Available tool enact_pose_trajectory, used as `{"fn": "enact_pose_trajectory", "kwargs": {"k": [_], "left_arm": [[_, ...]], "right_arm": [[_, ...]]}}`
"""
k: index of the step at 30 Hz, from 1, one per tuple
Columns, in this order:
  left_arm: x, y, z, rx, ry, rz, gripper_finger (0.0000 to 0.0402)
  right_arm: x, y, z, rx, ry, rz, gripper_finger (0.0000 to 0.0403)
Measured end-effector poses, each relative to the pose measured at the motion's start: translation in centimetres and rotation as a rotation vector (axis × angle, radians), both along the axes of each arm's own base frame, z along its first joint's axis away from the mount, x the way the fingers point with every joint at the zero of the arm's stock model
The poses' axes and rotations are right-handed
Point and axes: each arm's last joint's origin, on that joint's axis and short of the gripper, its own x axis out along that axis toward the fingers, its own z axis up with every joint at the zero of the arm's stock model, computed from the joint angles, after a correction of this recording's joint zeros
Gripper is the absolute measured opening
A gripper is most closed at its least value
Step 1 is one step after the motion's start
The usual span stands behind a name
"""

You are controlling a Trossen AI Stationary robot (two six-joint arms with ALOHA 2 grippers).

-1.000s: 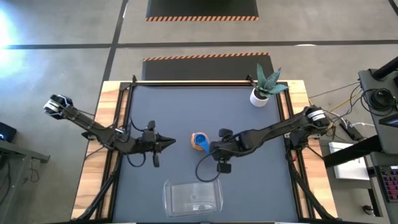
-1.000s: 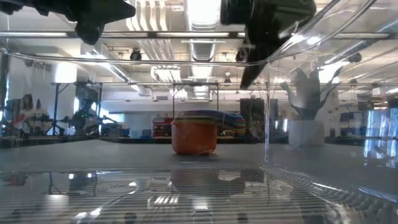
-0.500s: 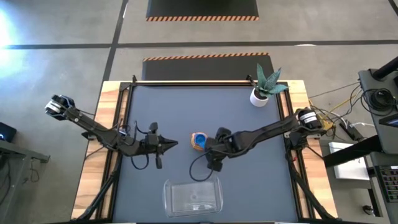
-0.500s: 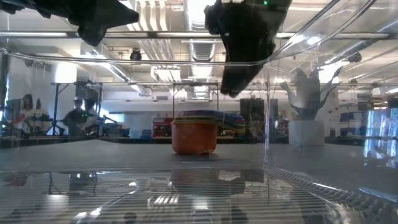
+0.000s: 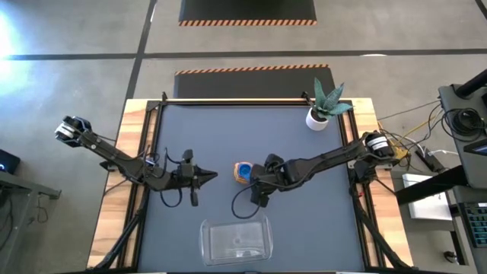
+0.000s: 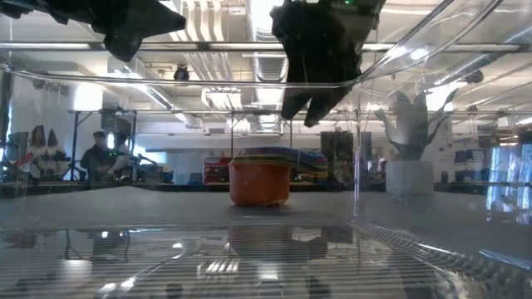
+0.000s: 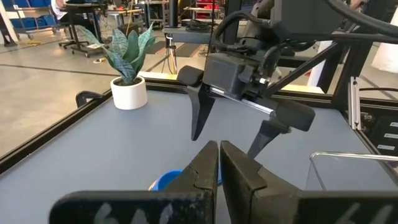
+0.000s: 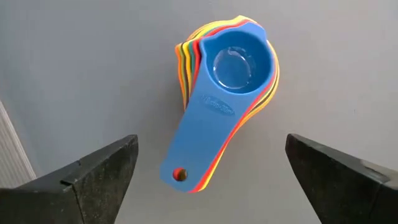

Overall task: Nest measuring cups in basket
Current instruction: Put the stacked measuring cups into the transparent bin

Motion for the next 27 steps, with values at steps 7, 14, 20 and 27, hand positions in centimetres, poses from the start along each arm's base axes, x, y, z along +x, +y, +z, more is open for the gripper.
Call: {"fn": "enact_pose_trajectory", "kwargs": {"k": [7, 14, 20, 27], "left_arm": [[0.0, 0.0, 0.0, -0.001, 0.0, 0.001, 0.0], [0.0, 0.0, 0.0, -0.001, 0.0, 0.001, 0.0], [0.0, 0.0, 0.0, -0.001, 0.0, 0.001, 0.0], [0.0, 0.0, 0.0, -0.001, 0.0, 0.002, 0.0]], "right_arm": [[0.3, -0.9, -0.7, 0.032, -0.026, -0.014, 0.0397], [0.5, -1.1, -1.0, 0.044, -0.042, -0.002, 0.0397], [0.3, -1.2, -2.1, 0.046, -0.058, -0.006, 0.0397], [0.4, -1.4, -3.4, 0.049, -0.052, -0.018, 0.0397]]}}
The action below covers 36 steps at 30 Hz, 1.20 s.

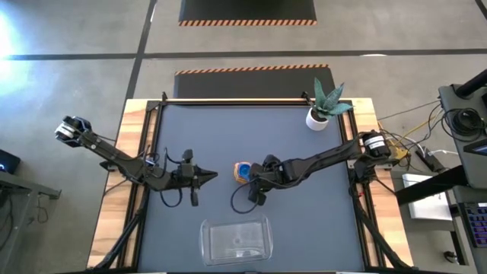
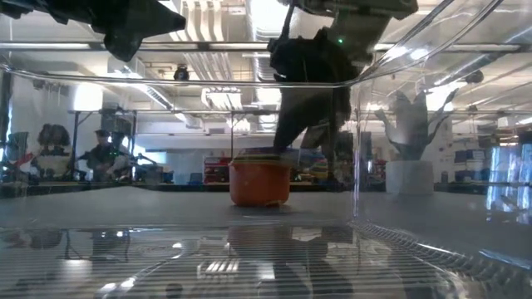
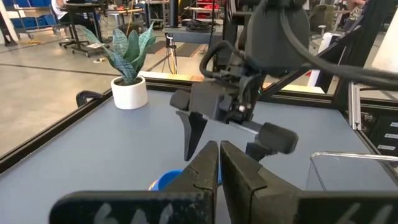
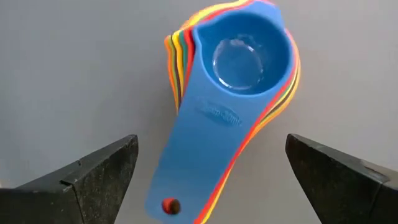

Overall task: Nest measuring cups in basket
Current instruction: Put the stacked measuring cups into the transparent bin

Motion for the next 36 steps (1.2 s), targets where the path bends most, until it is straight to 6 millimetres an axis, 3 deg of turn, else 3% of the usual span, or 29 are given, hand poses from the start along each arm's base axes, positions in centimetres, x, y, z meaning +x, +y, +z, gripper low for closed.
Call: {"fn": "enact_pose_trajectory", "kwargs": {"k": [9, 19, 25, 36], "left_arm": [[0.1, 0.2, 0.0, 0.002, 0.0, 0.008, 0.0], [0.1, 0.2, -0.1, 0.008, 0.009, 0.009, 0.0], [0.1, 0.2, -0.1, 0.008, 0.01, 0.009, 0.0], [0.1, 0.2, -0.1, 0.008, 0.01, 0.009, 0.0]], "right_arm": [[1.2, -0.4, -3.3, 0.003, 0.062, 0.011, 0.0397], [1.7, -1.1, -3.3, 0.001, 0.049, 0.0, 0.0388], [1.8, -1.1, -3.2, 0.017, 0.051, 0.013, 0.035], [1.8, -0.9, -3.3, 0.077, 0.059, 0.043, 0.0244]]}}
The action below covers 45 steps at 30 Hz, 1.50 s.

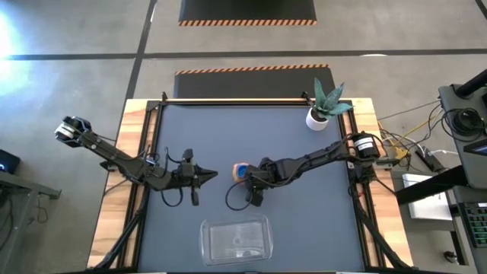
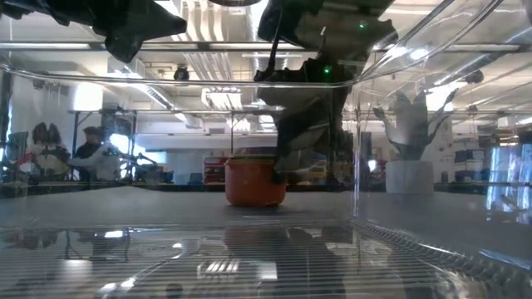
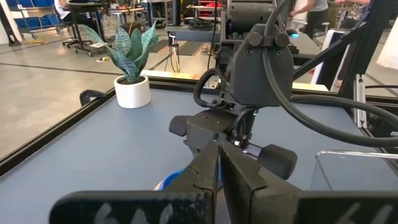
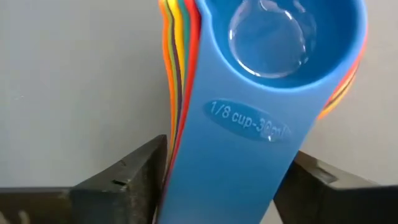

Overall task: Nest measuring cups in basket
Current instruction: Put the stacked measuring cups into the transparent bin

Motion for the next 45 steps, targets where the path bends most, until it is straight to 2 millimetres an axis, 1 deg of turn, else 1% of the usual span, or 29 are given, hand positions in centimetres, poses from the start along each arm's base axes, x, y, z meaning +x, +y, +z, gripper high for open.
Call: {"fn": "enact_pose_trajectory", "kwargs": {"k": [10, 16, 25, 34, 41, 43, 45], "left_arm": [[0.0, 0.0, 0.0, 0.0, 0.0, 0.0, 0.0], [0.0, 0.1, 0.0, 0.015, 0.004, 0.003, 0.0], [0.4, 1.0, 0.0, 0.051, 0.013, 0.042, 0.0], [0.7, 1.9, 0.1, 0.028, -0.003, 0.09, 0.0], [0.9, 2.7, 0.2, 0.043, -0.005, 0.124, 0.0], [1.0, 3.0, 0.2, 0.043, -0.007, 0.119, 0.0], [1.2, 3.4, 0.2, 0.032, -0.006, 0.076, 0.0]], "right_arm": [[0.0, 0.1, 0.0, 0.036, 0.005, 0.022, 0.0164], [0.0, 0.1, 0.0, 0.031, 0.007, 0.03, 0.0134], [0.0, 0.1, 0.0, 0.018, 0.008, 0.046, 0.0131], [-0.1, 0.1, 0.0, 0.016, 0.014, 0.043, 0.0129], [-0.1, 0.1, 0.0, 0.008, 0.017, 0.056, 0.0128], [-0.1, 0.1, 0.0, 0.006, 0.017, 0.058, 0.0128], [-0.1, 0.1, 0.0, 0.001, 0.018, 0.065, 0.0125]]}}
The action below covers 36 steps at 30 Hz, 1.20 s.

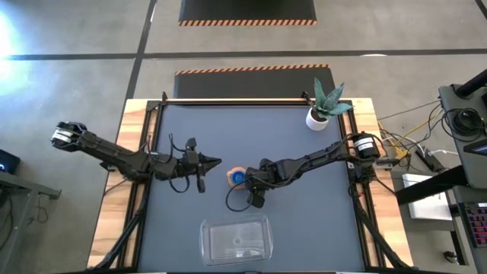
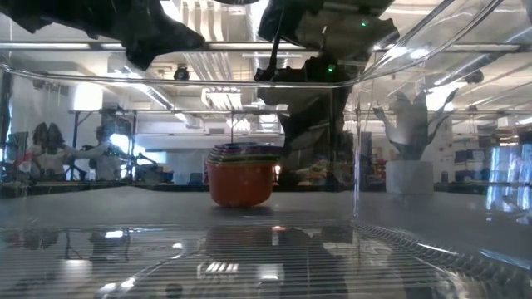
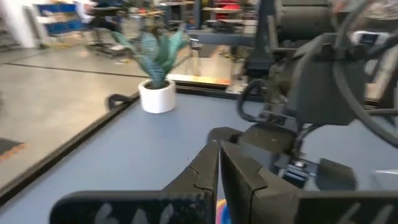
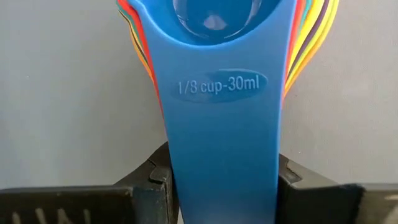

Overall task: Nest measuring cups in basket
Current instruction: Put the stacked measuring cups into the transparent bin

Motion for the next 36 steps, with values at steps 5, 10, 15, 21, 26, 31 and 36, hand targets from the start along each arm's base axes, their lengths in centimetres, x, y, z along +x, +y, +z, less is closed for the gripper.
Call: {"fn": "enact_pose_trajectory", "kwargs": {"k": [5, 10, 15, 21, 26, 31, 36], "left_arm": [[0.3, 0.9, 0.1, -0.031, -0.018, -0.04, 0.0], [0.3, 1.1, 0.1, -0.036, -0.019, -0.029, 0.0], [0.3, 1.0, 0.1, -0.043, -0.019, -0.029, 0.0], [0.3, 1.0, 0.1, -0.046, -0.02, -0.029, 0.0], [0.3, 1.0, 0.1, -0.047, -0.02, -0.029, 0.0], [0.3, 1.0, 0.1, -0.047, -0.02, -0.03, 0.0], [0.3, 1.0, 0.1, -0.047, -0.02, -0.03, 0.0]], "right_arm": [[0.0, 0.1, 0.0, -0.005, 0.0, 0.007, 0.0122], [-0.1, 0.1, 0.0, -0.01, 0.012, 0.008, 0.0124], [-0.3, 0.1, -0.1, -0.02, 0.035, 0.019, 0.0164], [-0.3, 0.4, -0.1, -0.036, 0.036, 0.052, 0.0204], [0.0, 0.3, 0.5, -0.048, 0.021, 0.034, 0.0223], [0.2, 0.3, 0.9, -0.066, 0.009, 0.014, 0.0222], [0.1, 0.3, 0.8, -0.083, 0.013, -0.004, 0.0203]]}}
